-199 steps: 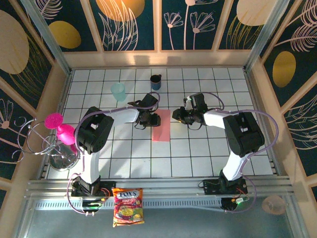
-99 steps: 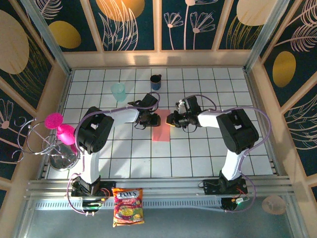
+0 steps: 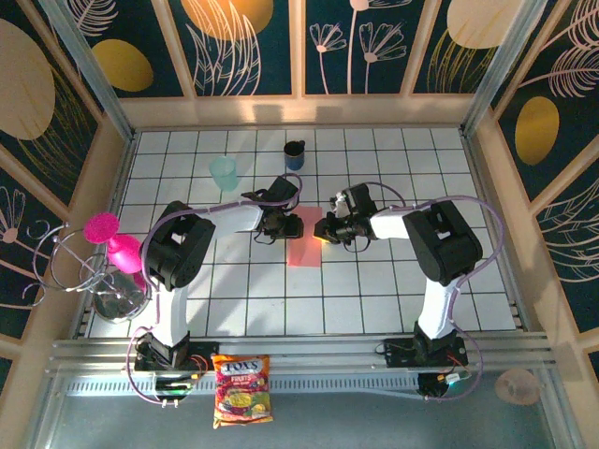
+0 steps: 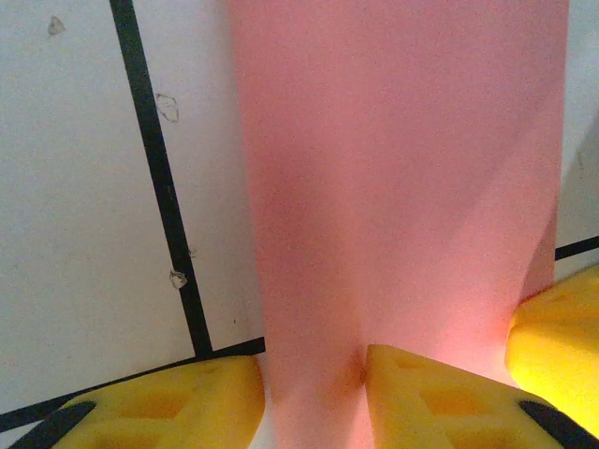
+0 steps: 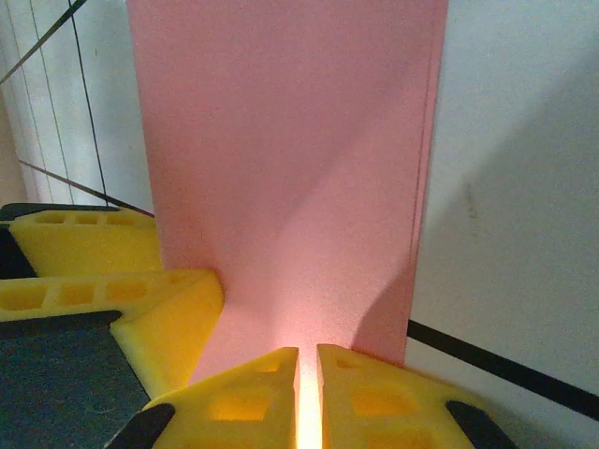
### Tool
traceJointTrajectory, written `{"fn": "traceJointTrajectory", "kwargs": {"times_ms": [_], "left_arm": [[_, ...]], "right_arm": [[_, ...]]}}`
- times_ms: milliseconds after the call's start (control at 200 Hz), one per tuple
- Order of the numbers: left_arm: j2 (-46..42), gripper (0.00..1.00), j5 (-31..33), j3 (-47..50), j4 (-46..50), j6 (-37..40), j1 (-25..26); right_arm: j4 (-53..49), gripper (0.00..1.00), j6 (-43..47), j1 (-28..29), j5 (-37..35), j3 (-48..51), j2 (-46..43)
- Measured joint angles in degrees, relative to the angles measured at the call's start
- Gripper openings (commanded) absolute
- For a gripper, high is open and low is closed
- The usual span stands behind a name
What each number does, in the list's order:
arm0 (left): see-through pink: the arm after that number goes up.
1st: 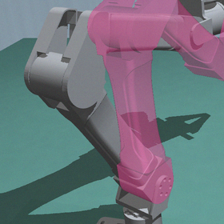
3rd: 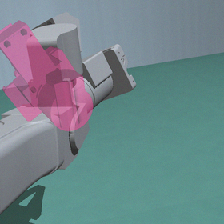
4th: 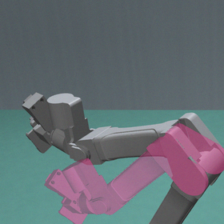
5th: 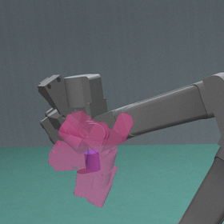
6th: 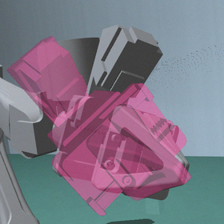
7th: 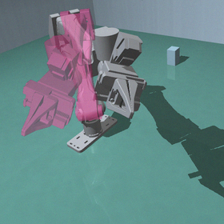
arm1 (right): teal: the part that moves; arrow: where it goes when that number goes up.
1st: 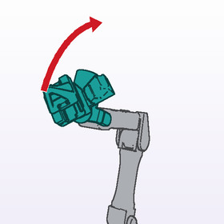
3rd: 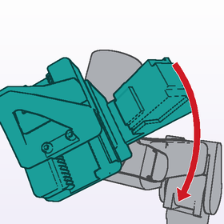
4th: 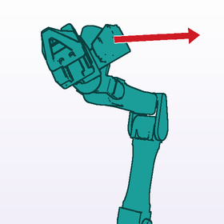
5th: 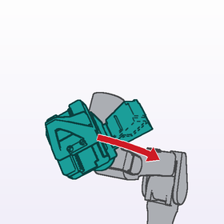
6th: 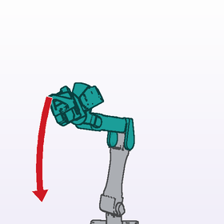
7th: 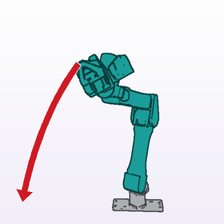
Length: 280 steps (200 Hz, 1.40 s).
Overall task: Fold a paper plane with a square sheet of paper (pick it up from the middle)
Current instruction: Hold the square sheet of paper at the center of the table, then first fold the square sheet of paper in half at the center of the table.
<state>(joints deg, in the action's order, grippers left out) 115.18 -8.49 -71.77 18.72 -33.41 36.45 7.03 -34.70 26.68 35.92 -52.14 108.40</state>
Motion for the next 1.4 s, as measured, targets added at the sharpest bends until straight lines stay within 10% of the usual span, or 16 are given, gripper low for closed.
{"fn": "traceJointTrajectory", "kwargs": {"times_ms": [656, 966, 1402], "left_arm": [[-12.48, 0.37, 8.52, 3.26, -5.25, -6.78, -0.68], [-11.28, 0.15, -5.14, 3.21, -11.1, -8.96, -0.66], [-2.27, 0.09, -14.01, 2.75, -10.36, -5.84, -0.37]], "right_arm": [[-12.55, 0.09, 8.61, -0.44, 0.39, -6.99, 3.1], [-13.6, 0.08, 10.27, -0.74, 1.51, -7.87, 3.91], [-13.55, 0.07, 10.38, -0.94, 2.14, -7.87, 4.26]]}}
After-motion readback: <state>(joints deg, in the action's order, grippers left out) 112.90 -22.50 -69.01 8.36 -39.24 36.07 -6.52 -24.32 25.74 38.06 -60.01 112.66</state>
